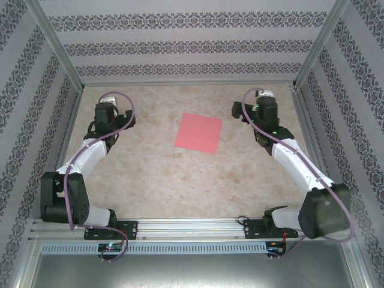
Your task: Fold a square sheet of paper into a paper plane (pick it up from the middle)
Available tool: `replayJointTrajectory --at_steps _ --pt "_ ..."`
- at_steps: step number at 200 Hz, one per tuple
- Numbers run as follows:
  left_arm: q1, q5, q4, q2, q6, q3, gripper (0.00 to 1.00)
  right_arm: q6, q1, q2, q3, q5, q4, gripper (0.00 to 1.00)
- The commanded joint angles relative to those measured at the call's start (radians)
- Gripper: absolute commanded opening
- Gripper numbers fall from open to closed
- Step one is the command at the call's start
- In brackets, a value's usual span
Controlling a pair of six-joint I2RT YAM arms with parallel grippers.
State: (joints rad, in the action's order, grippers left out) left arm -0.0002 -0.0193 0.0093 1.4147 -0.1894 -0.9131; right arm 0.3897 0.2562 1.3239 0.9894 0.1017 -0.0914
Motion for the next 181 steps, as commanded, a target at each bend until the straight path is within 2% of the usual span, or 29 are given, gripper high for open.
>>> replayJointTrajectory --at_steps 1,27,58,70,99,136,181 --pt "-0.009 0.096 -0.154 0.041 -0.109 -0.032 1.0 0.107 0.105 0.102 0.063 -0.084 -0.18 0.98" --pt "-0.01 0.158 -0.12 0.062 -0.227 -0.031 1.0 0.143 0.192 0.257 0.198 -0.163 -0.247 0.95" --pt "-0.011 0.234 -0.135 0.104 -0.326 -0.057 1.0 0.223 0.253 0.43 0.314 -0.177 -0.271 0.94" --pt "-0.011 0.256 -0.134 0.116 -0.338 -0.063 1.0 0.237 0.267 0.503 0.365 -0.207 -0.276 0.92" --pt "-0.019 0.275 -0.139 0.13 -0.355 -0.073 1.0 0.243 0.299 0.677 0.542 -0.185 -0.389 0.92" --pt "-0.027 0.299 -0.151 0.151 -0.363 -0.079 1.0 0.255 0.305 0.839 0.687 -0.216 -0.435 0.91" --pt "-0.035 0.302 -0.181 0.171 -0.359 -0.094 1.0 0.237 0.311 0.929 0.756 -0.218 -0.5 0.91"
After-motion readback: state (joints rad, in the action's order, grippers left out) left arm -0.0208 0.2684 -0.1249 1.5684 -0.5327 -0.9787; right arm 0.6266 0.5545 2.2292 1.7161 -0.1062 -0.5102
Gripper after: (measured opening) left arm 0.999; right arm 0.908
